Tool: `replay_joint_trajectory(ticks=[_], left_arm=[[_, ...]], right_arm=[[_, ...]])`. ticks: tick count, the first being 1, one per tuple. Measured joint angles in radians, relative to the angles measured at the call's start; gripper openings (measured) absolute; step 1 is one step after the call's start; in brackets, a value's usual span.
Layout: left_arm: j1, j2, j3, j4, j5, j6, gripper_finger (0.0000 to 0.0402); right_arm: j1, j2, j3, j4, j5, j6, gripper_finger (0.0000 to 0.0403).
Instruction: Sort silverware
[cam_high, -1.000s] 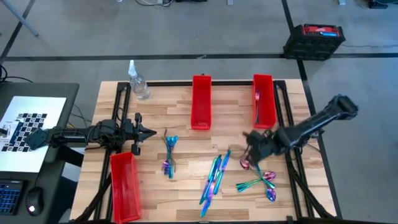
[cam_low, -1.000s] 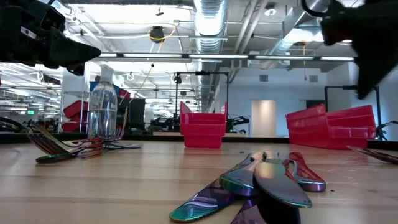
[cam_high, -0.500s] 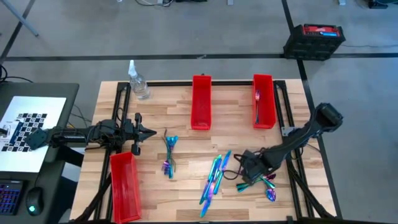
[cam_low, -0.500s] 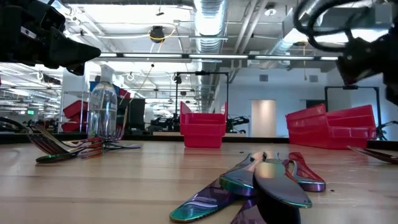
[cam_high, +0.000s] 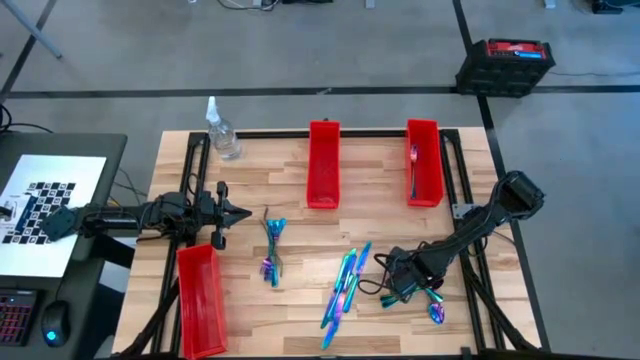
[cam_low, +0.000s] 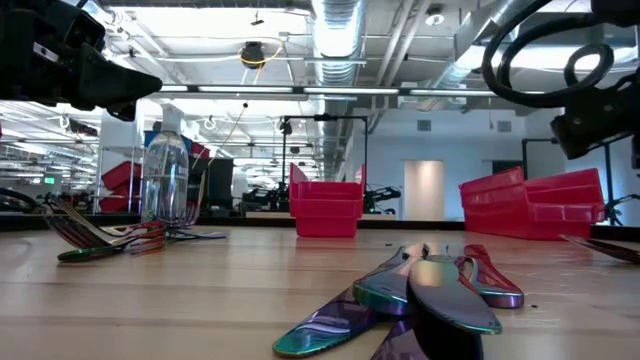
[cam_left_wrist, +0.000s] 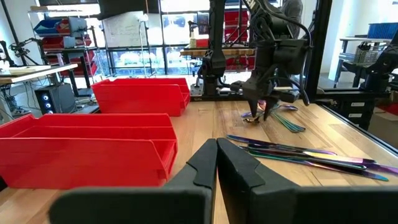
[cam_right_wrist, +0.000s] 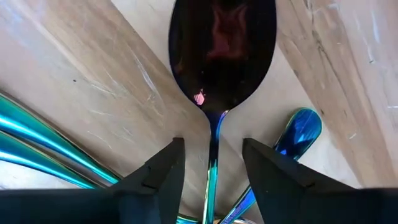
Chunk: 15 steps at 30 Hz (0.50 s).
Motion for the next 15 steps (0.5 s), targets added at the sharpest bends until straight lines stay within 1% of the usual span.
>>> replay_joint_trajectory(ticks=[2, 5, 6, 12, 15], left_arm=[[0.000, 0.000, 0.000, 0.000, 0.000, 0.000, 0.0000], [0.000, 0.000, 0.000, 0.000, 0.000, 0.000, 0.0000], [0.000, 0.000, 0.000, 0.000, 0.000, 0.000, 0.0000], [0.000, 0.000, 0.000, 0.000, 0.000, 0.000, 0.0000], [0.000, 0.000, 0.000, 0.000, 0.000, 0.000, 0.0000]], right_arm=[[0.000, 0.001, -0.001, -0.009, -0.002, 0.000, 0.0100], [-0.001, 0.001, -0.002, -0.027, -0.002, 0.007, 0.0032], [-0.004, 0.001, -0.002, -0.029, -0.002, 0.008, 0.0017], [-0.028, -0.032, 0.010, -0.018, -0.015, 0.003, 0.0006], [-0.052, -0.102, 0.046, -0.050, -0.016, 0.000, 0.0004]])
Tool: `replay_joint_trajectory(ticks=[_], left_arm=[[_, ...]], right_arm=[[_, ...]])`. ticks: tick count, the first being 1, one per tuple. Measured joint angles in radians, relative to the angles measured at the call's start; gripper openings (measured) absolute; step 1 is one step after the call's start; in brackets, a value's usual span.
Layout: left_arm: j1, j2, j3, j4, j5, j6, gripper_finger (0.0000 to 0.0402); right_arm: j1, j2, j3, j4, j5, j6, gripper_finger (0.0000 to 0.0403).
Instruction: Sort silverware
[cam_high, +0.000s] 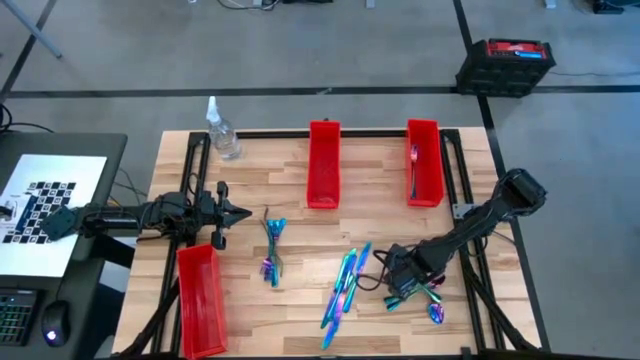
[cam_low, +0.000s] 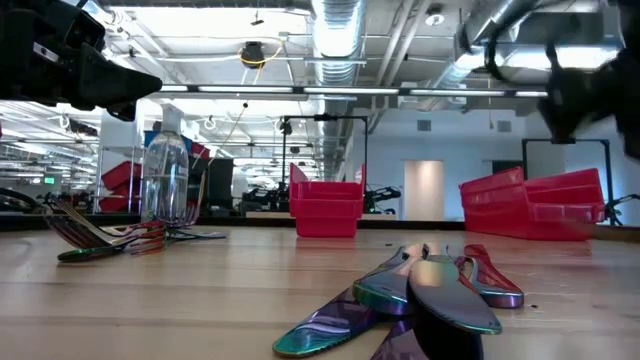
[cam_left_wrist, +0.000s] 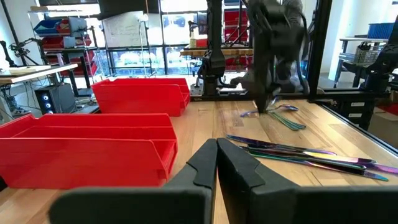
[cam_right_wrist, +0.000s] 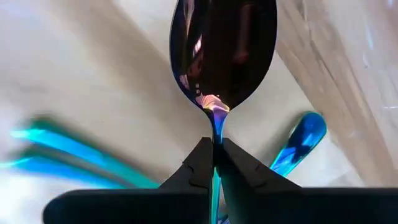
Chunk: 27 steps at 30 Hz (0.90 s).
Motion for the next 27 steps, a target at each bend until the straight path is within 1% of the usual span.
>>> replay_joint_trajectory(ticks=[2, 4, 8, 11, 14, 16, 17, 19, 20, 22, 27], left_arm=[[0.000, 0.000, 0.000, 0.000, 0.000, 0.000, 0.0000], [0.000, 0.000, 0.000, 0.000, 0.000, 0.000, 0.0000], [0.000, 0.000, 0.000, 0.000, 0.000, 0.000, 0.0000], [0.000, 0.000, 0.000, 0.000, 0.000, 0.000, 0.0000], [0.000, 0.000, 0.000, 0.000, 0.000, 0.000, 0.0000], [0.000, 0.000, 0.000, 0.000, 0.000, -0.001, 0.0000], [0.000, 0.000, 0.000, 0.001, 0.000, -0.005, 0.0000], [0.000, 0.006, 0.000, 0.006, -0.005, -0.007, 0.0000], [0.002, 0.009, 0.001, 0.005, -0.008, -0.002, 0.0000], [0.003, 0.011, 0.001, 0.003, 0.000, -0.005, 0.0000], [0.005, 0.010, 0.001, 0.001, 0.002, -0.027, 0.0000]], right_arm=[[-0.023, -0.049, 0.023, -0.023, 0.024, 0.002, 0.0004], [-0.051, -0.107, 0.043, -0.063, 0.079, 0.005, 0.0003], [-0.133, -0.243, 0.060, -0.170, 0.256, 0.028, 0.0002], [-0.224, -0.349, 0.058, -0.253, 0.402, 0.031, 0.0002], [-0.356, -0.445, 0.059, -0.348, 0.526, 0.007, 0.0001], [-0.400, -0.473, 0.059, -0.361, 0.587, -0.020, 0.0001], [-0.516, -0.519, 0.056, -0.347, 0.588, -0.091, 0.0001], [-0.640, -0.569, 0.059, -0.344, 0.625, -0.183, 0.0000], [-0.703, -0.584, 0.055, -0.327, 0.667, -0.226, 0.0000], [-0.819, -0.600, 0.030, -0.283, 0.648, -0.300, 0.0000], [-1.068, -0.587, -0.047, -0.068, 0.523, -0.482, 0.0000]])
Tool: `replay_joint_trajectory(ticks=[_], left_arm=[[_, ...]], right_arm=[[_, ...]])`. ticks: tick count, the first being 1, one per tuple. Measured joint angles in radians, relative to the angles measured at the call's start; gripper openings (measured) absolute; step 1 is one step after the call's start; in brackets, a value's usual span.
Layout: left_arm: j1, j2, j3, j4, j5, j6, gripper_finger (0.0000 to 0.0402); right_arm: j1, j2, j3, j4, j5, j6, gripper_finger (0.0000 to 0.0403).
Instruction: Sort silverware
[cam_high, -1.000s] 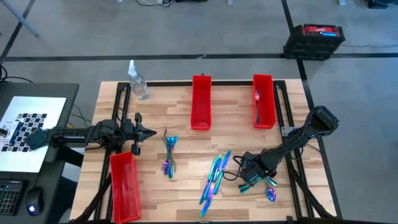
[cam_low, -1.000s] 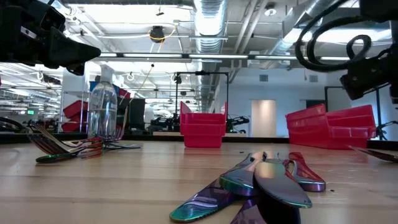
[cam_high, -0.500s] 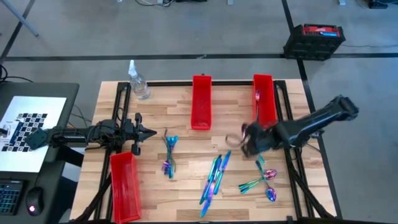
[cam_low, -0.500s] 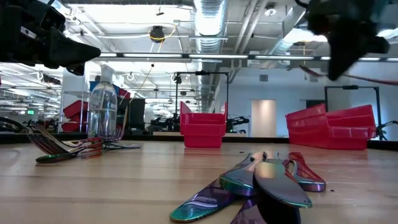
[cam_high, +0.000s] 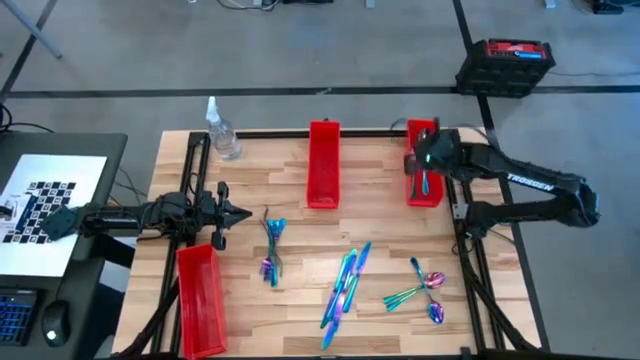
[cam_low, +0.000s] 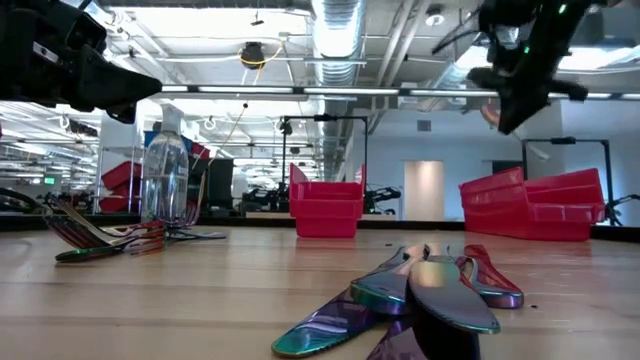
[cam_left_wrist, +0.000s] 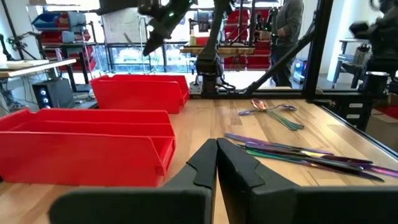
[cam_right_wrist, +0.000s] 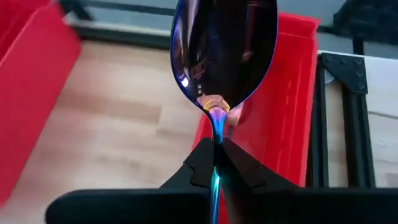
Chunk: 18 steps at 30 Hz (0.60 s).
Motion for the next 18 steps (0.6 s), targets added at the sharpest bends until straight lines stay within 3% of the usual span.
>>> replay_joint_trajectory(ticks=[4, 9, 18], left_arm=[[0.000, 0.003, 0.000, 0.004, -0.001, -0.013, 0.0000], [-0.002, 0.002, 0.000, 0.002, -0.002, -0.032, 0.0000], [0.000, 0.001, 0.000, 0.003, -0.003, 0.002, 0.0000]], right_arm=[[-0.106, 0.058, -0.041, 0.072, -0.057, -0.036, 0.0000], [-0.176, 0.135, -0.046, 0.090, -0.056, -0.068, 0.0006], [-0.195, 0.218, -0.044, 0.114, -0.080, -0.087, 0.0072]])
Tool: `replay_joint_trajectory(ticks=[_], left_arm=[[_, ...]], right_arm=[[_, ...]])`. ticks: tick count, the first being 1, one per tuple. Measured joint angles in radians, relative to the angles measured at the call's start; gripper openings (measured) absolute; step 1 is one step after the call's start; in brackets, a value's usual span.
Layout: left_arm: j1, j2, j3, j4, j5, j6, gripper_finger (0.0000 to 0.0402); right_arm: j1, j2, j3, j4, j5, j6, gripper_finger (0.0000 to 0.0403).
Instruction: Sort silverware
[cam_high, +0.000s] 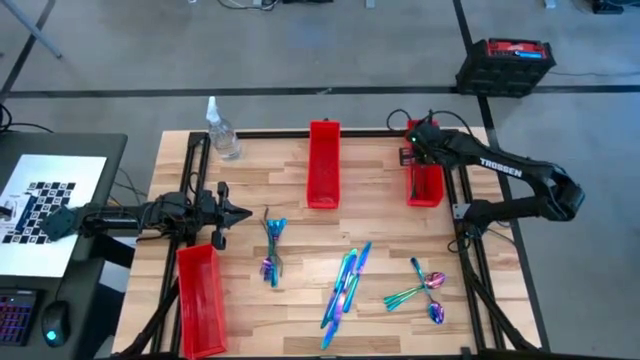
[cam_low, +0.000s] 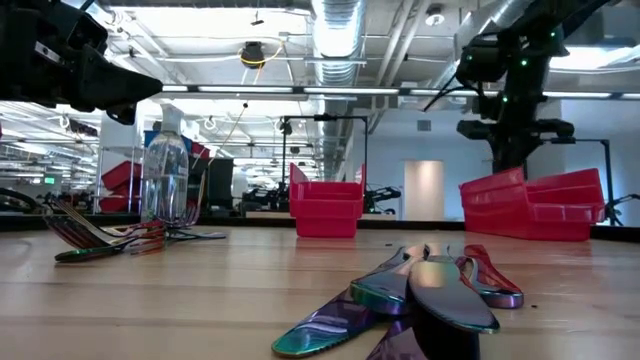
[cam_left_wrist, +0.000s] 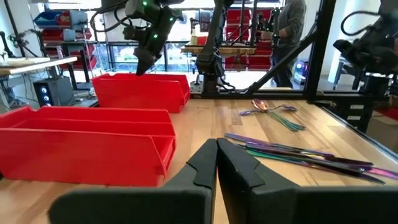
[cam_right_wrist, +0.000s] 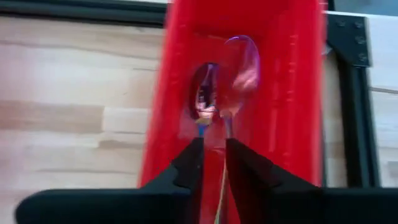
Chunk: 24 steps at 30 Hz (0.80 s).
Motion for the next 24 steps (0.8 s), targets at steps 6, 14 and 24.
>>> replay_joint_trajectory(ticks=[6, 14, 24], left_arm=[[0.000, 0.000, 0.000, -0.001, 0.000, 0.003, 0.0000], [0.000, 0.000, 0.001, -0.002, 0.000, 0.016, 0.0000], [0.000, 0.000, 0.001, -0.003, 0.000, 0.012, 0.0000]], right_arm=[[0.018, -0.056, 0.007, -0.036, -0.087, -0.120, 0.0125], [0.304, -0.238, 0.065, -0.233, -0.192, -0.125, 0.0163], [0.899, -0.222, 0.065, -0.244, -0.239, 0.218, 0.0162]])
